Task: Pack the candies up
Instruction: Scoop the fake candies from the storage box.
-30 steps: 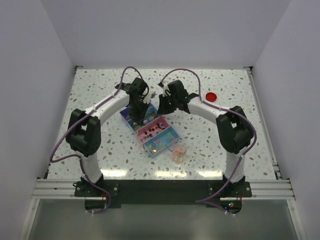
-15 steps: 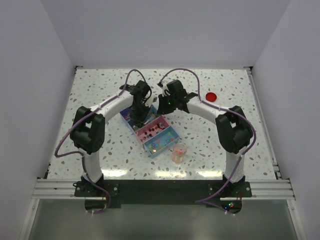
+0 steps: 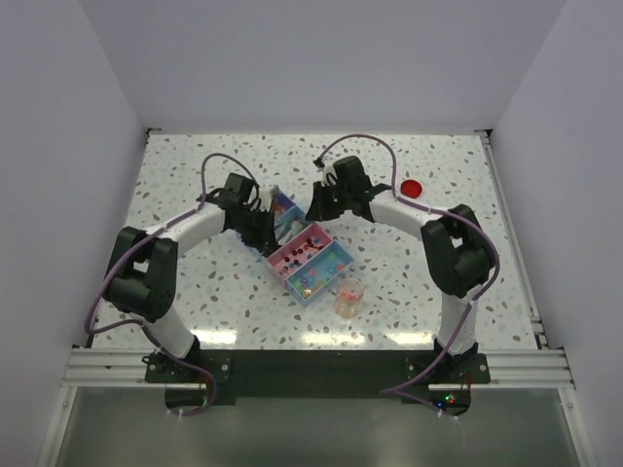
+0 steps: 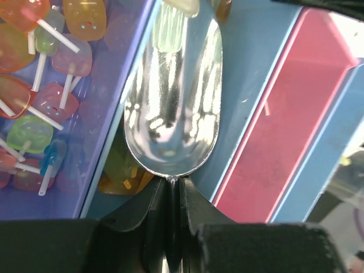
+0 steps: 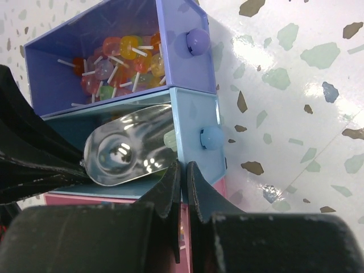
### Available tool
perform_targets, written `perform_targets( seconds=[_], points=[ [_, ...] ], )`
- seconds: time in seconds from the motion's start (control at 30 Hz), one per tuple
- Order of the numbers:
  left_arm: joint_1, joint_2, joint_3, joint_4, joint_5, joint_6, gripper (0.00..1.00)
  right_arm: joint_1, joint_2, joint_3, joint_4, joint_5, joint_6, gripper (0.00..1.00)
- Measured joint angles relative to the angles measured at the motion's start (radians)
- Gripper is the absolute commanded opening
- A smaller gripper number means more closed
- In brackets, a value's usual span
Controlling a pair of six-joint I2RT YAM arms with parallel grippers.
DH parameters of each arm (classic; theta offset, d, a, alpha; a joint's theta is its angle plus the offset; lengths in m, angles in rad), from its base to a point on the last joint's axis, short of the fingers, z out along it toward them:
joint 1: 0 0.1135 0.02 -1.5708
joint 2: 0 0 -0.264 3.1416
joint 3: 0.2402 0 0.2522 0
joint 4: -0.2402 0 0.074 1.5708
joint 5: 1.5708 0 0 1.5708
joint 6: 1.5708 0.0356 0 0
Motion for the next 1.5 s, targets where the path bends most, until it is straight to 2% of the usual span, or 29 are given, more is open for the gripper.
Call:
perform_targets(
  seconds=[0.17, 0.4, 0.7, 1.27, 1.5],
  points=[
    [0.04, -0.029, -0.064, 0.104, 0.085, -0.059, 0.0, -0.009, 0.0, -0.008, 0.014, -0.018, 0.003, 0.0],
    [0.049, -0.075, -0.119, 0.172, 0.085, -0.072, 0.0, -0.009, -0.005, -0.018, 0.024, -0.014, -0.008, 0.0],
    [0.051, -0.161, -0.157, 0.232, 0.076, 0.009, 0.0, -0.009, -0.01, -0.027, 0.035, -0.004, -0.023, 0.0],
    [0.052, -0.216, -0.174, 0.253, 0.067, 0.164, 0.0, -0.004, -0.011, -0.013, 0.009, 0.019, -0.059, 0.0],
    [0.052, -0.277, -0.174, 0.276, 0.067, 0.254, 0.0, 0.001, -0.02, -0.011, -0.028, 0.046, -0.076, 0.23]
  ],
)
